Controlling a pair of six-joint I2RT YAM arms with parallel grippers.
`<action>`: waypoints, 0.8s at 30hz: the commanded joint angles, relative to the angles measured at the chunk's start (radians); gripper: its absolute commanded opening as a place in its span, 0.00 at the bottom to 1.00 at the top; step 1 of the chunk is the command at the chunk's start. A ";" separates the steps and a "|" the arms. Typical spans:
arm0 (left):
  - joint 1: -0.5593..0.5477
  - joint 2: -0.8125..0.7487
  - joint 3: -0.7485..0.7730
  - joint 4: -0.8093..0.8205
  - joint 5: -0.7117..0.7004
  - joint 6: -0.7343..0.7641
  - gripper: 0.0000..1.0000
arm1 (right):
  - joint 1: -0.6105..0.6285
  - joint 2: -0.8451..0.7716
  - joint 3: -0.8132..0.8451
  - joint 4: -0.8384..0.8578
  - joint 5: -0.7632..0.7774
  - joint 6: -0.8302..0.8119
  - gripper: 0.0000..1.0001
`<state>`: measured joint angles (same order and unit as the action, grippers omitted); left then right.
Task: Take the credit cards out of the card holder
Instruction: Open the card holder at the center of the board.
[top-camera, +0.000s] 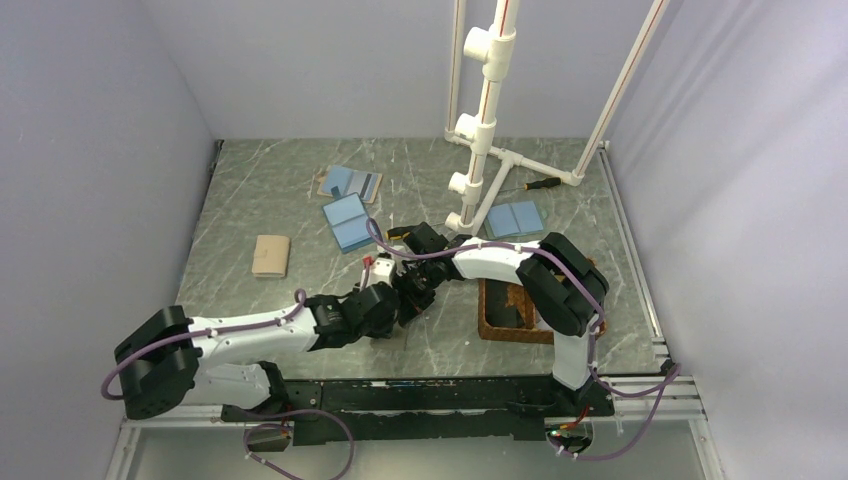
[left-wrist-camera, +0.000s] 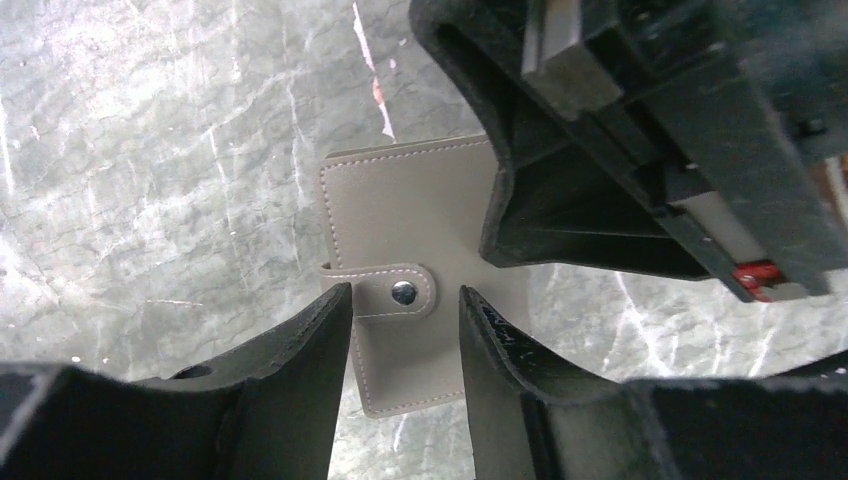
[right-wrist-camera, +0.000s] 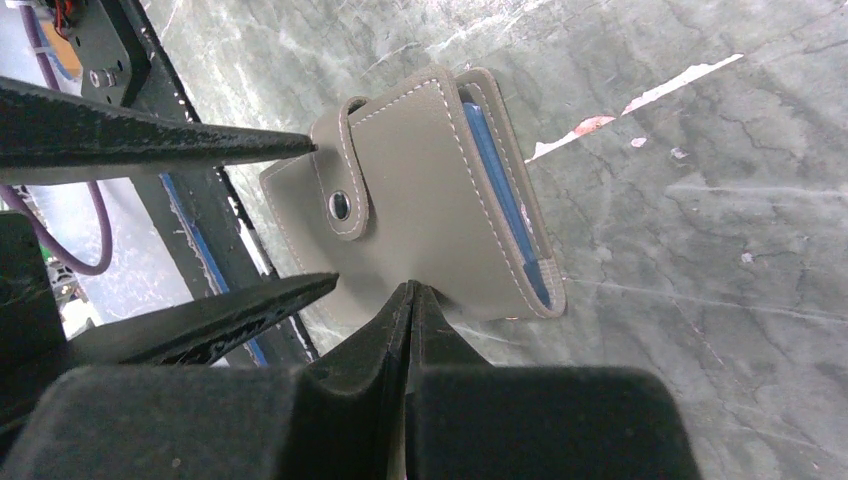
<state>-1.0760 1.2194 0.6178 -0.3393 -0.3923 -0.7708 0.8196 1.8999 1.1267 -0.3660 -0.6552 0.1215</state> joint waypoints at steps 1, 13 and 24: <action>-0.008 0.035 0.043 -0.017 -0.046 0.014 0.48 | -0.001 0.037 0.010 -0.007 0.086 -0.033 0.00; -0.022 0.103 0.071 -0.030 -0.075 0.011 0.49 | -0.002 0.042 0.012 -0.008 0.086 -0.034 0.00; -0.039 0.188 0.093 -0.114 -0.147 -0.041 0.29 | -0.002 0.047 0.013 -0.013 0.086 -0.036 0.00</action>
<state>-1.1069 1.3743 0.6895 -0.3946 -0.4843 -0.7803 0.8196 1.9045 1.1324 -0.3706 -0.6586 0.1211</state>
